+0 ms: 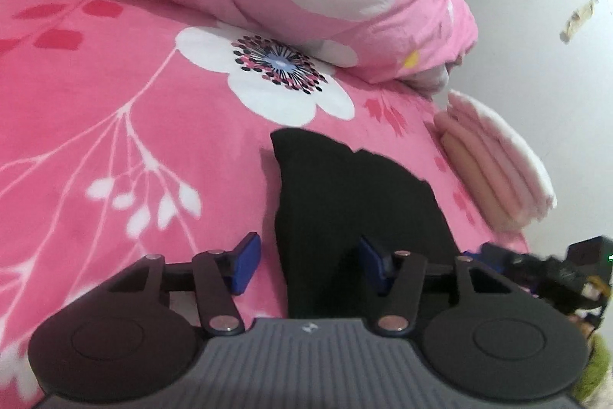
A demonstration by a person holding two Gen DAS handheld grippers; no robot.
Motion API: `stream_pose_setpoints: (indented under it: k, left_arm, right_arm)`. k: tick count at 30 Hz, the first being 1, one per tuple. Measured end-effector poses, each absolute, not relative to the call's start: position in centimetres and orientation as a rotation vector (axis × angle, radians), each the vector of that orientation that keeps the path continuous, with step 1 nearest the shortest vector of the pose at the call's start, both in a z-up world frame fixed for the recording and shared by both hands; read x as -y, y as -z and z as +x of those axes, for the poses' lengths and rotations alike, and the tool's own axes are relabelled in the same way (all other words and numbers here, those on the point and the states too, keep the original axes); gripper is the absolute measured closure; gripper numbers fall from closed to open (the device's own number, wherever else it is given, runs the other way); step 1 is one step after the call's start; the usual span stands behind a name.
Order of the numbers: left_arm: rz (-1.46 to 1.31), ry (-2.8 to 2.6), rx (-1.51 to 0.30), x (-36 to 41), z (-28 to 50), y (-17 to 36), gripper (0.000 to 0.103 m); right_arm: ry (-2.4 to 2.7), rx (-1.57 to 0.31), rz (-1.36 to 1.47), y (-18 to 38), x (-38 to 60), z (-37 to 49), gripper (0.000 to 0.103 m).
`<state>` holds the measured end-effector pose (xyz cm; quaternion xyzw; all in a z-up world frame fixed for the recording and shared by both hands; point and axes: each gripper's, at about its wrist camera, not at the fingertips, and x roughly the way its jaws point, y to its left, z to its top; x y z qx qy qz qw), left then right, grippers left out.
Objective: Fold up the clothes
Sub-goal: 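Lift both open grippers away from the folded black shirt, then close both grippers together on the folded black shirt end and lift it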
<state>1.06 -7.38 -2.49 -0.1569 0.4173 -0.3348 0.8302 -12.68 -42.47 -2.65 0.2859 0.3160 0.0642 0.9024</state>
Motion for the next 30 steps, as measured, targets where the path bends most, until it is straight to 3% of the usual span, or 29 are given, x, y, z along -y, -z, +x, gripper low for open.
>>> stream_pose_setpoints:
  k: [2,9,19,24,30]
  left_arm:
    - [-0.329,0.714,-0.886,8.0,2.1,2.7,0.060]
    - [-0.423,0.785,-0.942,8.6,4.8,3.5,0.060]
    - [-0.451,0.910,-0.997,8.0,5.1,4.2,0.060]
    - [-0.438,0.940,-0.963,9.7,6.0,4.3,0.060]
    - [-0.421,0.945,-0.935,9.5,5.9,4.7,0.069]
  right_arm:
    - [-0.153,-0.664,0.608,3.0,43.1,-10.9,0.028]
    - [-0.216,-0.651,0.725,4.3,44.9,-6.4,0.042]
    - [-0.361,-0.716,0.732,4.5,44.9,-7.5,0.046]
    - [-0.401,-0.697,0.768,5.3,44.9,-4.8,0.055]
    - [-0.434,-0.697,0.759,5.6,45.5,-5.3,0.068]
